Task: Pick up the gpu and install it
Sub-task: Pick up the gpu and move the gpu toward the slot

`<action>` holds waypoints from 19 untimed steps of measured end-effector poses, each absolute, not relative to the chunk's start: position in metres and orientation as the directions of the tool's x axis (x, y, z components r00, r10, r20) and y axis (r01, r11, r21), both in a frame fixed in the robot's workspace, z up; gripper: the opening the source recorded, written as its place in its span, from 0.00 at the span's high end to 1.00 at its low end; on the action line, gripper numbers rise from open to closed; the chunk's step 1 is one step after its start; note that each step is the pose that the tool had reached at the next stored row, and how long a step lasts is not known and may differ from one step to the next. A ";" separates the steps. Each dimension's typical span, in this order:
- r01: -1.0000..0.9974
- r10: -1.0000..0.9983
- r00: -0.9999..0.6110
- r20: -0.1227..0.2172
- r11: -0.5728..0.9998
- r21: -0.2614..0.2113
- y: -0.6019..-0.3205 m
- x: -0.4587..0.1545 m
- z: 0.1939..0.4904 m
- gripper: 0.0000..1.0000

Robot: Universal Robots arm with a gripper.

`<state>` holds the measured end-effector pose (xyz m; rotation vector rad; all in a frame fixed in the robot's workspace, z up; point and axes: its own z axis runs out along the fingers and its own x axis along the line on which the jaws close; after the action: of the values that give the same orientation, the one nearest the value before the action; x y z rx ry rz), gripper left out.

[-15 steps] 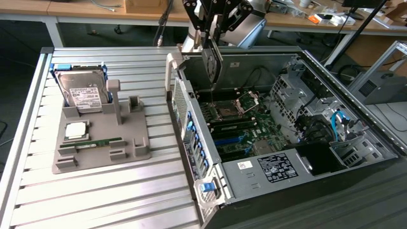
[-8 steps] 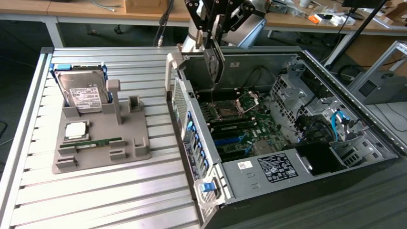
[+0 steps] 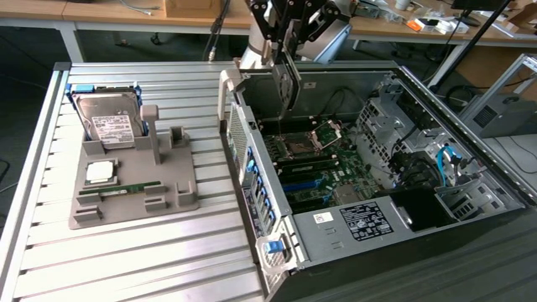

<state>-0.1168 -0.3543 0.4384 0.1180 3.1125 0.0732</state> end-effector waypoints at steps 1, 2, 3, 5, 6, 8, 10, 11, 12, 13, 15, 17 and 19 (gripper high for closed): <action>0.075 0.076 -0.997 -0.024 0.996 0.048 -0.354 -0.116 0.438 0.73; 0.075 0.076 -0.997 -0.024 0.996 0.047 -0.354 -0.115 0.438 0.73; 0.075 0.076 -0.997 -0.024 0.996 0.047 -0.355 -0.114 0.438 0.73; 0.075 0.076 -0.997 -0.024 0.996 0.047 -0.355 -0.114 0.438 0.73; 0.075 0.076 -0.997 -0.024 0.996 0.047 -0.356 -0.113 0.438 0.73; 0.075 0.076 -0.997 -0.024 0.996 0.046 -0.357 -0.112 0.438 0.73; 0.075 0.076 -0.997 -0.024 0.996 0.046 -0.358 -0.112 0.438 0.73; 0.075 0.076 -0.997 -0.024 0.996 0.046 -0.359 -0.111 0.438 0.73; 0.075 0.076 -0.997 -0.024 0.996 0.046 -0.359 -0.111 0.437 0.73; 0.075 0.076 -0.997 -0.024 0.996 0.046 -0.360 -0.111 0.437 0.73; 0.075 0.076 -0.997 -0.024 0.996 0.045 -0.361 -0.110 0.437 0.73; 0.075 0.076 -0.997 -0.024 0.996 0.045 -0.363 -0.110 0.437 0.73; 0.075 0.076 -0.997 -0.024 0.996 0.044 -0.365 -0.109 0.437 0.73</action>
<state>-0.1094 -0.3648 0.4372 0.1180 3.1125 0.0677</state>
